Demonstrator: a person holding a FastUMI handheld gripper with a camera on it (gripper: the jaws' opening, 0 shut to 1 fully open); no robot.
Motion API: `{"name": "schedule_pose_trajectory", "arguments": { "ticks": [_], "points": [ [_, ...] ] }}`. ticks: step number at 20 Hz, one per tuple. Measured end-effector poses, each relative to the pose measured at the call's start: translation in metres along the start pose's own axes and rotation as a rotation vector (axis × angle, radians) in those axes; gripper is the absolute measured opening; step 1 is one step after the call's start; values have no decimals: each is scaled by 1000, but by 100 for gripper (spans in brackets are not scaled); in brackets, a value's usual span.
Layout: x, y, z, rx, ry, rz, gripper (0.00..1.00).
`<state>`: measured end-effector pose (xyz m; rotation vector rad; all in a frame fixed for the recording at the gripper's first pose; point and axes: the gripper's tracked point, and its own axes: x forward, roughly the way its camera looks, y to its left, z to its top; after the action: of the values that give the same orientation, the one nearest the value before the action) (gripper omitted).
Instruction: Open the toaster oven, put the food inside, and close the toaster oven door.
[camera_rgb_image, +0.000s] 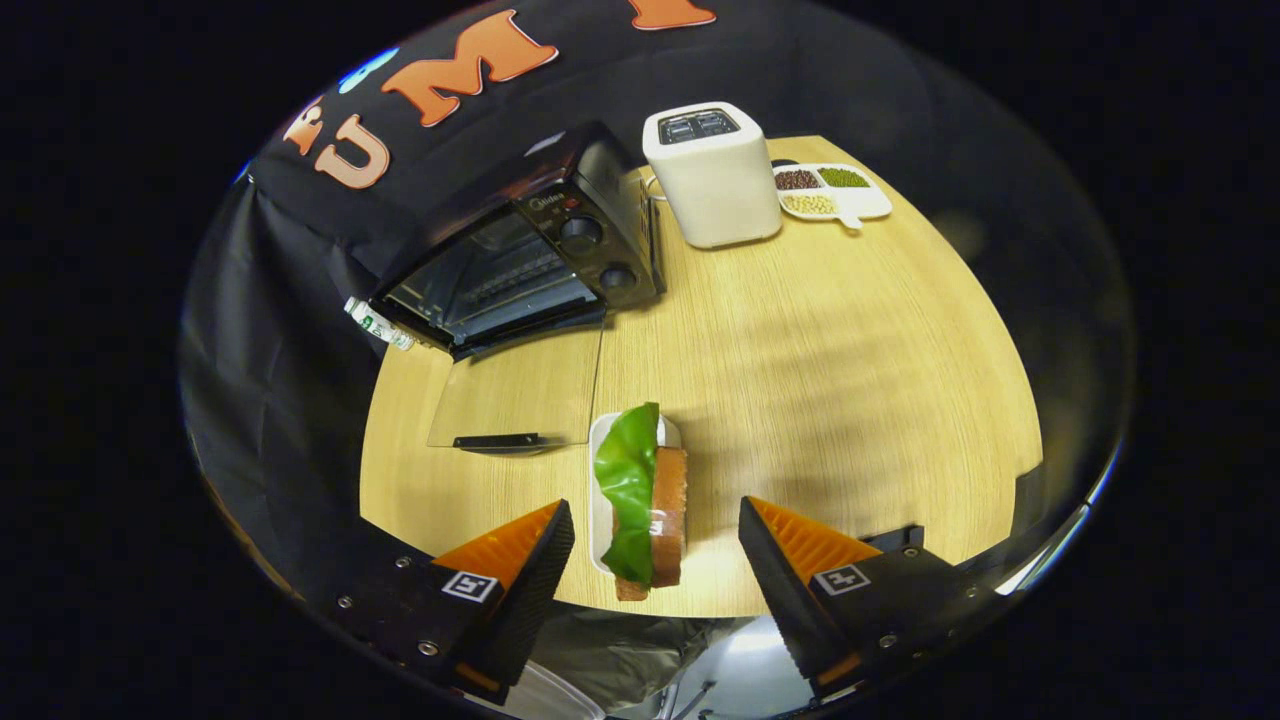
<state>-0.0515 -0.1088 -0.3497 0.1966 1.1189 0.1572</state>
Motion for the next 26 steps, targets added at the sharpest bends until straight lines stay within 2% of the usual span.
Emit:
{"name": "schedule_pose_trajectory", "arguments": {
  "ticks": [2,4,7,9,11,17,23,26],
  "points": [
    [11,-7,-2,-4,21,-19,96],
    [16,-8,0,29,19,-28,83],
    [13,-4,-1,87,32,-18,39],
    [7,-4,1,100,24,-36,29],
    [-3,0,8,106,4,-41,26],
    [-41,14,33,137,-84,-36,26],
    [-66,47,59,232,-194,64,26],
    [-62,68,74,325,-253,160,26]
  ]
}}
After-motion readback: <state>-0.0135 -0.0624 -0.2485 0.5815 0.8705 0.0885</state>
